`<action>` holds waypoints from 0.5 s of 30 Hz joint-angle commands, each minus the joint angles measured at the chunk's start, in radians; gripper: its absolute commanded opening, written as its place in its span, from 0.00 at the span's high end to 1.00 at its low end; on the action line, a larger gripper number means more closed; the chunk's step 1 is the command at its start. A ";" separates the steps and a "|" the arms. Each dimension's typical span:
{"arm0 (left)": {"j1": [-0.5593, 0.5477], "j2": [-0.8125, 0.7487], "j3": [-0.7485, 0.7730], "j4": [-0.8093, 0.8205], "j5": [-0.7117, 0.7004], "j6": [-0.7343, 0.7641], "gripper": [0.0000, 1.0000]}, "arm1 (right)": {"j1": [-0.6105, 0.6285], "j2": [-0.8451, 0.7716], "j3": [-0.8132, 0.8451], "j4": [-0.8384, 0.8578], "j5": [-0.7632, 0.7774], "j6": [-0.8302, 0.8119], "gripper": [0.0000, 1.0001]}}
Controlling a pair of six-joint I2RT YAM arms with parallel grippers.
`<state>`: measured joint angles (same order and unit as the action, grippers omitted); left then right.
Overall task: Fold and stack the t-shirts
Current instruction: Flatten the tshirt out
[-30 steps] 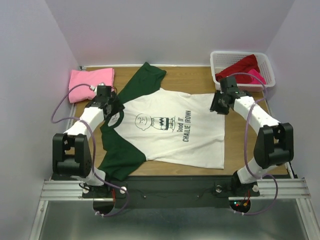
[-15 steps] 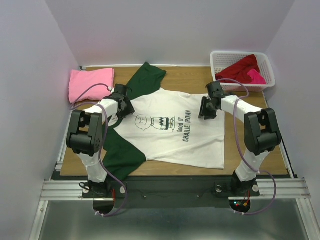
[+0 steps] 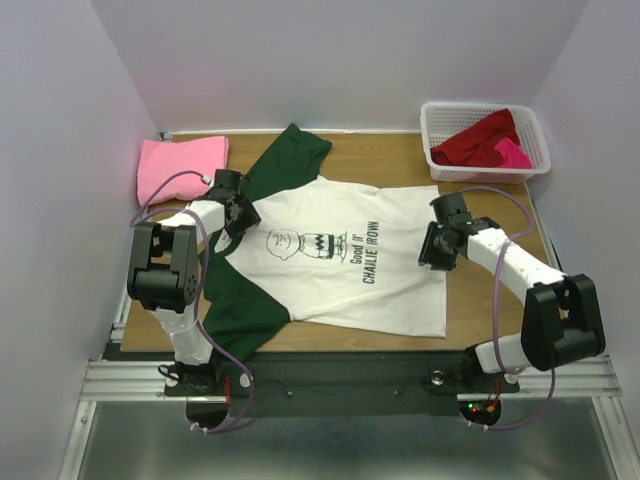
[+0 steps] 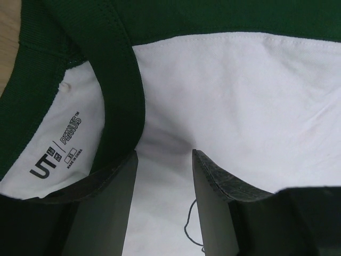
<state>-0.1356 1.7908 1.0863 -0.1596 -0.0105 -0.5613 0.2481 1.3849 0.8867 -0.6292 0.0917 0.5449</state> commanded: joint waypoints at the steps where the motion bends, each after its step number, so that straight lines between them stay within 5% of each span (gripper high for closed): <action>1: 0.057 0.010 -0.049 -0.005 -0.003 0.006 0.43 | -0.004 0.071 -0.029 0.031 -0.007 0.030 0.59; 15: 0.128 -0.128 -0.075 0.006 0.098 -0.002 0.41 | -0.012 0.405 0.319 0.145 0.121 -0.108 0.60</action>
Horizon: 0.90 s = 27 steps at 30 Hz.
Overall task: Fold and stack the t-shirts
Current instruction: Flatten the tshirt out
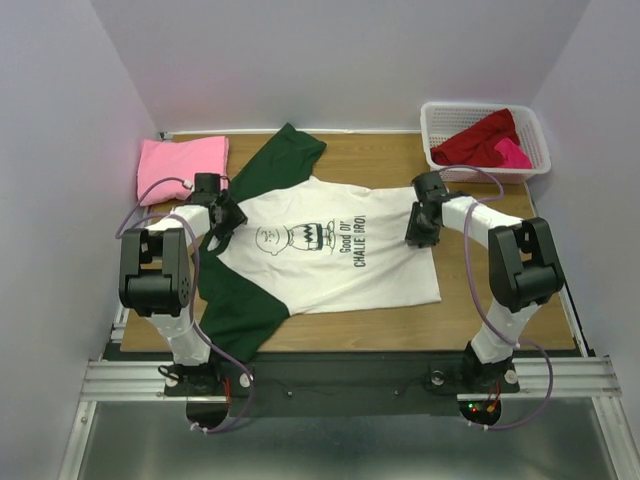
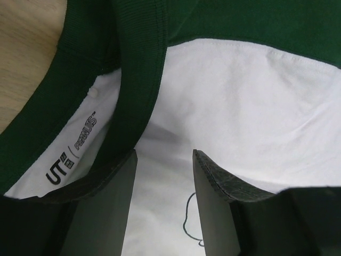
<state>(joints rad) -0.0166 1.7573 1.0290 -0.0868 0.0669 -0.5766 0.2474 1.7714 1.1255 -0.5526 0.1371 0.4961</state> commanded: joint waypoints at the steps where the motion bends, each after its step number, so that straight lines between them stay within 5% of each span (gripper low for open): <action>1: 0.009 -0.122 -0.015 -0.076 0.025 0.017 0.39 | -0.011 0.004 0.091 0.054 0.073 -0.065 0.59; 13: -0.111 -0.612 -0.168 -0.122 -0.119 0.138 0.30 | -0.011 -0.366 -0.199 -0.187 0.062 0.038 0.64; 27: -0.131 -0.682 -0.369 0.015 -0.153 0.188 0.30 | -0.010 -0.392 -0.332 -0.221 0.036 0.122 0.65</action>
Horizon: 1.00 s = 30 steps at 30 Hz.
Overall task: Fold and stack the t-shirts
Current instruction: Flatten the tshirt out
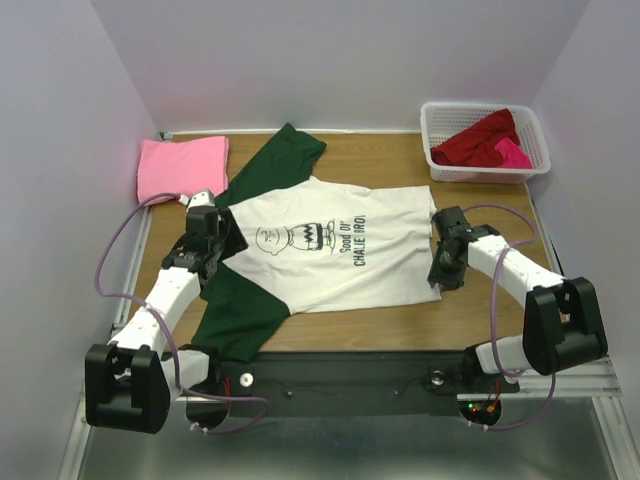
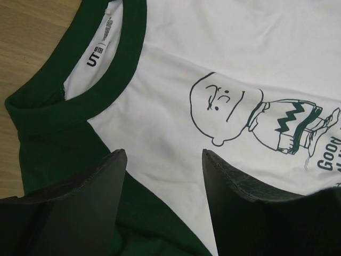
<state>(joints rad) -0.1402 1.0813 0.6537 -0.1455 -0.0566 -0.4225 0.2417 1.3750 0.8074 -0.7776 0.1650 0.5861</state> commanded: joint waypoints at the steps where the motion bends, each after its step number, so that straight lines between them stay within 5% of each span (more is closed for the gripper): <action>1: -0.007 -0.001 0.011 0.073 -0.029 0.034 0.30 | -0.004 0.006 -0.019 0.008 0.010 0.035 0.65; 17: -0.009 0.003 0.014 0.078 -0.037 0.034 0.30 | -0.002 0.055 -0.042 0.077 0.002 0.054 0.66; 26: -0.009 0.005 0.014 0.077 -0.046 0.034 0.30 | -0.002 0.004 -0.017 0.043 0.017 0.049 0.95; 30: -0.009 0.012 0.012 0.072 -0.054 0.034 0.30 | -0.002 -0.037 0.012 -0.021 0.041 0.044 0.95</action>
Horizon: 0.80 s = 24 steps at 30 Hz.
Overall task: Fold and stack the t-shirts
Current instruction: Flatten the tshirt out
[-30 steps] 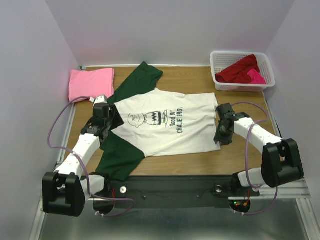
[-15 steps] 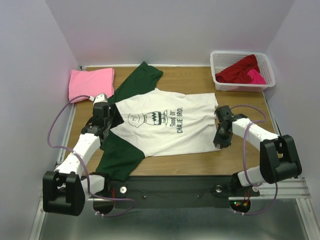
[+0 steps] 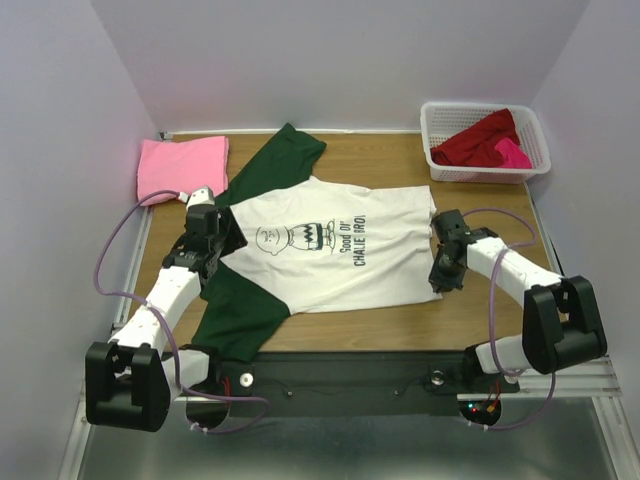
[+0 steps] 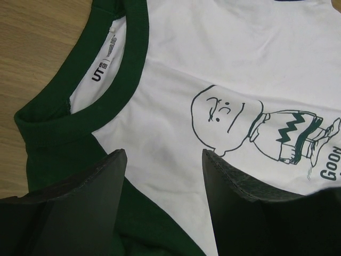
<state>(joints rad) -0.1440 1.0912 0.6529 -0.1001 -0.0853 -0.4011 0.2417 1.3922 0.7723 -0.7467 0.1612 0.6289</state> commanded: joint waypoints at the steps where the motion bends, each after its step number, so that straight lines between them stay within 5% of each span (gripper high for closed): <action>1: -0.003 0.004 0.014 0.023 -0.031 0.012 0.30 | -0.002 -0.064 0.054 -0.075 0.043 0.002 0.95; 24: 0.090 0.458 0.131 -0.026 0.110 -0.105 0.49 | -0.002 -0.358 -0.057 -0.290 0.083 0.201 0.94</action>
<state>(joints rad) -0.0734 1.5219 0.7731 -0.1089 -0.0086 -0.4931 0.2417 1.0725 0.7422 -0.9558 0.2279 0.7670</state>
